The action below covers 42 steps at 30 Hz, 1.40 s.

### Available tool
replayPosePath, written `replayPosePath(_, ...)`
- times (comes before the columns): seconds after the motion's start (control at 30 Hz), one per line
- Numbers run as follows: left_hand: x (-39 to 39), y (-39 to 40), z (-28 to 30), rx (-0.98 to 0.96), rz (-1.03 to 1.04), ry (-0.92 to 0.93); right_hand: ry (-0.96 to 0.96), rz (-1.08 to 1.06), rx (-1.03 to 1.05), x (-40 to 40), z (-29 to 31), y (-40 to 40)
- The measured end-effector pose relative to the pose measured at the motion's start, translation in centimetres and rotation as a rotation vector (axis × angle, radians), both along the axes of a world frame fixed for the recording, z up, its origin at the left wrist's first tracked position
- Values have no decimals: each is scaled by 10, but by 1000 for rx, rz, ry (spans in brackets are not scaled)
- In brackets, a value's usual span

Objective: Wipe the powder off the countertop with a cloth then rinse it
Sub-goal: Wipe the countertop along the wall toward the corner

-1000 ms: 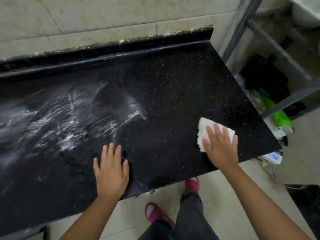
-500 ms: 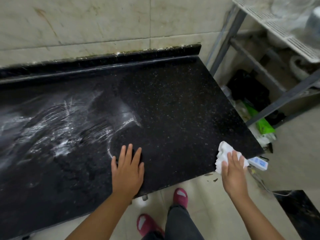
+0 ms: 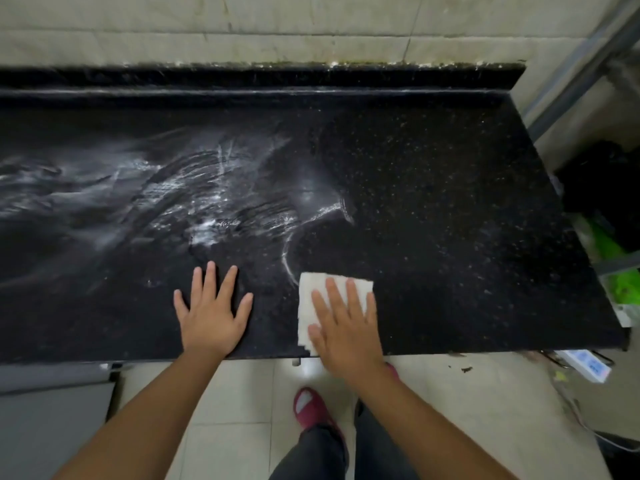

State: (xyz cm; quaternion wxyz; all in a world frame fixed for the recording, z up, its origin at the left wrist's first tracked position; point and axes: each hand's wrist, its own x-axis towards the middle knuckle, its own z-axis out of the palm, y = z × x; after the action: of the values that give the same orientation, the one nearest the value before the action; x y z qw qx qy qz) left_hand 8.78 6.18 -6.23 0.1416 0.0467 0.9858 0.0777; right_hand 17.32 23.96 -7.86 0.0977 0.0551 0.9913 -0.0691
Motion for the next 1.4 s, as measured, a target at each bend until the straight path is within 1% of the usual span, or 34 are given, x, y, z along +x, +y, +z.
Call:
replayPosePath(0.03, 0, 0, 0, 6, 1, 9, -36, 32, -2, 11, -1, -3)
replayPosePath(0.1, 1, 0, -2, 13, -1, 23, -15, 29, 23, 37, -4, 14)
replayPosePath(0.13, 2, 0, -2, 20, 0, 29, 19, 3, 48, 48, -6, 29)
replayPosePath(0.2, 3, -1, -3, 14, 3, 32, -40, -121, 64, 62, -5, 61)
replayPosePath(0.27, 2, -2, -4, -20, 6, 25, -103, -298, 70, 57, 9, 84)
replayPosePath(0.33, 0, -1, -6, -26, 8, 33, -182, -388, 115, 37, 12, 95)
replayPosePath(0.37, -1, -1, -5, -12, 6, 39, -190, -425, 86, 25, 13, 93)
replayPosePath(0.4, -1, -1, -5, 3, 7, 41, -142, -437, 55, 12, 14, 87)
replayPosePath(0.43, -1, -1, -5, 13, 7, 38, -80, -410, 37, -3, 13, 77)
replayPosePath(0.47, -1, -1, -4, 15, 6, 35, -72, -358, 27, -19, 12, 64)
replayPosePath(0.53, -1, -2, -4, 20, 2, 30, -107, -199, 76, -46, 10, 34)
replayPosePath(0.6, -1, -4, -5, 41, -1, 35, -78, -76, 72, -56, 9, -1)
replayPosePath(0.7, -1, -5, -8, 78, -3, 57, -3, 170, 34, -34, -1, -35)
replayPosePath(0.77, -2, -6, -12, 72, -10, 59, 93, 300, 40, -4, -8, -28)
replayPosePath(0.8, -2, -6, -13, 59, -16, 60, 72, 325, 39, 10, -7, -15)
replayPosePath(0.83, -2, -6, -13, 48, -23, 53, 91, 332, 65, 22, -11, 2)
replayPosePath(0.9, -3, -7, -12, 40, -31, 63, 105, 237, 102, 38, -10, 43)
replayPosePath(0.97, -3, -6, -10, 43, -27, 81, -10, 64, 109, 39, -2, 76)
replayPosePath(1.0, -3, -6, -9, 37, -32, 92, -53, -21, 116, 33, 3, 86)
replayPosePath(1.07, -2, -6, -9, 17, -55, 100, -137, -137, 194, -1, 15, 88)
replayPosePath(1.13, -3, -6, -8, 11, -64, 76, -184, -222, 172, -44, 19, 67)
replayPosePath(1.2, -3, -7, -10, 1, -68, 69, -113, -138, 170, -77, 16, 32)
replayPosePath(1.27, -3, -7, -10, -4, -68, 62, -86, -11, 142, -91, 6, -6)
replayPosePath(1.33, -3, -7, -10, 9, -59, 65, -11, 98, 88, -83, 0, -36)
replayPosePath(1.4, -3, -8, -10, 20, -59, 74, -52, 256, 31, -57, 1, -47)
